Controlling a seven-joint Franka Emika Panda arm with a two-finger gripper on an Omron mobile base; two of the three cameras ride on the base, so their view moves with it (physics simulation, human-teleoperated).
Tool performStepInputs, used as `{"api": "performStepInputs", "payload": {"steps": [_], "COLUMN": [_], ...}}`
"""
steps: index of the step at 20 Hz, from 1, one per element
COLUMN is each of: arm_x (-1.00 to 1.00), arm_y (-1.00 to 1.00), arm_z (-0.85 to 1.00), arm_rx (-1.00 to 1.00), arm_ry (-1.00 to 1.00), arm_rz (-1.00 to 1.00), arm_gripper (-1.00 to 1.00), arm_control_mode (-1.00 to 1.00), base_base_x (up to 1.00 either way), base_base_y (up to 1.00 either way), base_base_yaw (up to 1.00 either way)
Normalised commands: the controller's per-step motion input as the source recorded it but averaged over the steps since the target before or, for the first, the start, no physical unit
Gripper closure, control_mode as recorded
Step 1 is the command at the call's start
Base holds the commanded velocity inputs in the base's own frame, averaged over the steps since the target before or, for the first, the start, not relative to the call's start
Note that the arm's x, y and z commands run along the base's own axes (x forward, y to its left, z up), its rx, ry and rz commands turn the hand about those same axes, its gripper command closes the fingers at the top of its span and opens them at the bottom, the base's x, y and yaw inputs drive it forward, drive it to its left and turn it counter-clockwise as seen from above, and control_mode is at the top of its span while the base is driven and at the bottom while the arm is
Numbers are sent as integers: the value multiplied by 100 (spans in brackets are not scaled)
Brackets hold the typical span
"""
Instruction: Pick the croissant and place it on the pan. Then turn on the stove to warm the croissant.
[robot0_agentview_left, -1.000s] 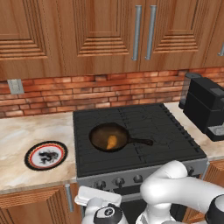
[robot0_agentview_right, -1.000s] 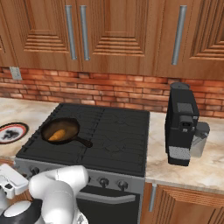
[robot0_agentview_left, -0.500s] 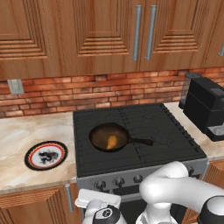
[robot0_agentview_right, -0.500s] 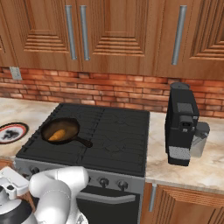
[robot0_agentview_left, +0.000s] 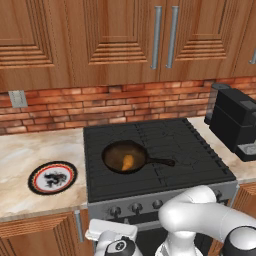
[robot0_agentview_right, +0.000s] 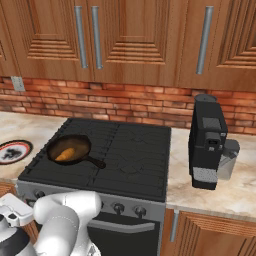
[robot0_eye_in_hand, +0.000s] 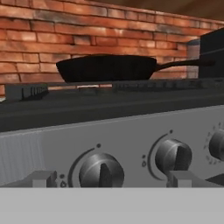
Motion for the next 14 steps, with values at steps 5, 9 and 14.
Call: {"api": "performStepInputs", "payload": {"steps": [5,9,14], "arm_x": [5,3,1], "arm_y": [0,-1,-7], "arm_z": [-6,-4,-2], "arm_rx": [0,0,0], "arm_ry": [0,0,1], "arm_rz": [3,4,6], "arm_gripper": [-100,-100,-100], "arm_control_mode": [-100,-100,-100], "base_base_x": [0,0,0], "base_base_y": [0,0,0], "base_base_yaw": [0,0,0]}}
